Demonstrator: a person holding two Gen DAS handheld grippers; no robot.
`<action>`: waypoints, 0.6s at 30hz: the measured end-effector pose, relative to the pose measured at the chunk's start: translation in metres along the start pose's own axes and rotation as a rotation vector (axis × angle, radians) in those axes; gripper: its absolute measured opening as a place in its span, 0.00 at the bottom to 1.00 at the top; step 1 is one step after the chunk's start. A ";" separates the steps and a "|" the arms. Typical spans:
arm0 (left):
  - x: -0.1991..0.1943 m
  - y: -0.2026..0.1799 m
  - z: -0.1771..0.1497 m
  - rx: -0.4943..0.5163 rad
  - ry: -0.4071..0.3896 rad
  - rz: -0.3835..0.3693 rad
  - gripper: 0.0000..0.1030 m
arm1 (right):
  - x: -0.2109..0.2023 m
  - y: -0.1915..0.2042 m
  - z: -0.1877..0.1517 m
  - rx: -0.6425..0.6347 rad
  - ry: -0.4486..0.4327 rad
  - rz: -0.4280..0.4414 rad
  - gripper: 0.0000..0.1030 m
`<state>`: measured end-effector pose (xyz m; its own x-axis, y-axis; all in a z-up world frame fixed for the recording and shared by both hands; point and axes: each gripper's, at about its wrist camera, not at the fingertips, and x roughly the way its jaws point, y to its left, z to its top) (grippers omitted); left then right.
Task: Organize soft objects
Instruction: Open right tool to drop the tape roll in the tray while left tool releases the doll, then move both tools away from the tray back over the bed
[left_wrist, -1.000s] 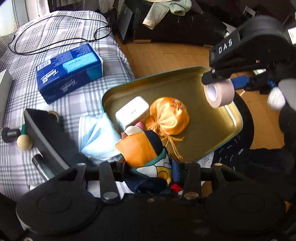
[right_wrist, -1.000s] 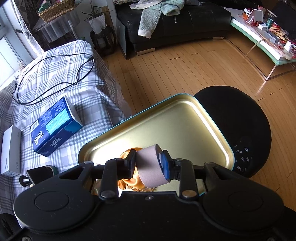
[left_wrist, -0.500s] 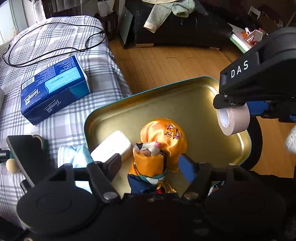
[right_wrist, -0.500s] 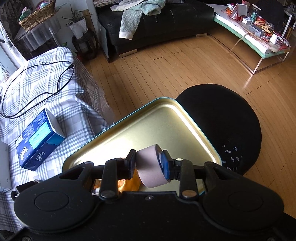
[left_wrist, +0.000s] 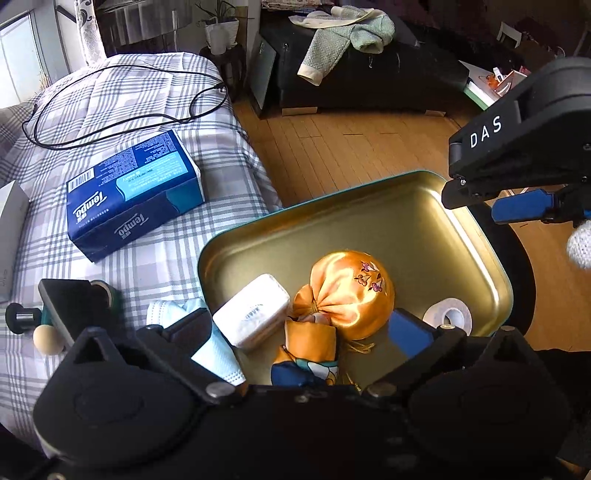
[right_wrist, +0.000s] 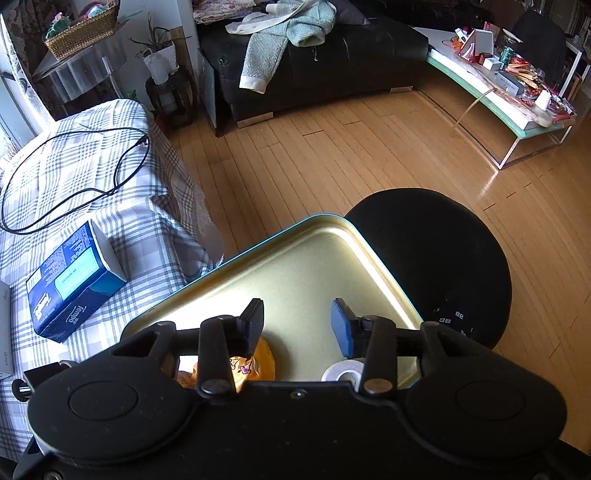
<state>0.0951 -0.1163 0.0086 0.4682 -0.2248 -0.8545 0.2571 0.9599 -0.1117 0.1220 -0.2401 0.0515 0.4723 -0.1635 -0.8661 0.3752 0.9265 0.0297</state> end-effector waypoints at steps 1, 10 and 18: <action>-0.002 0.001 0.000 0.001 -0.003 -0.003 0.99 | 0.000 0.000 0.000 -0.002 -0.002 0.000 0.42; -0.021 0.021 0.005 0.004 -0.071 0.051 1.00 | -0.005 0.009 -0.001 -0.047 -0.037 -0.007 0.51; -0.046 0.055 0.005 -0.003 -0.122 0.112 1.00 | -0.013 0.029 -0.007 -0.133 -0.086 -0.033 0.57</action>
<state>0.0921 -0.0543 0.0447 0.5927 -0.1348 -0.7940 0.1954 0.9805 -0.0207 0.1212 -0.2087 0.0604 0.5305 -0.2175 -0.8193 0.2853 0.9560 -0.0690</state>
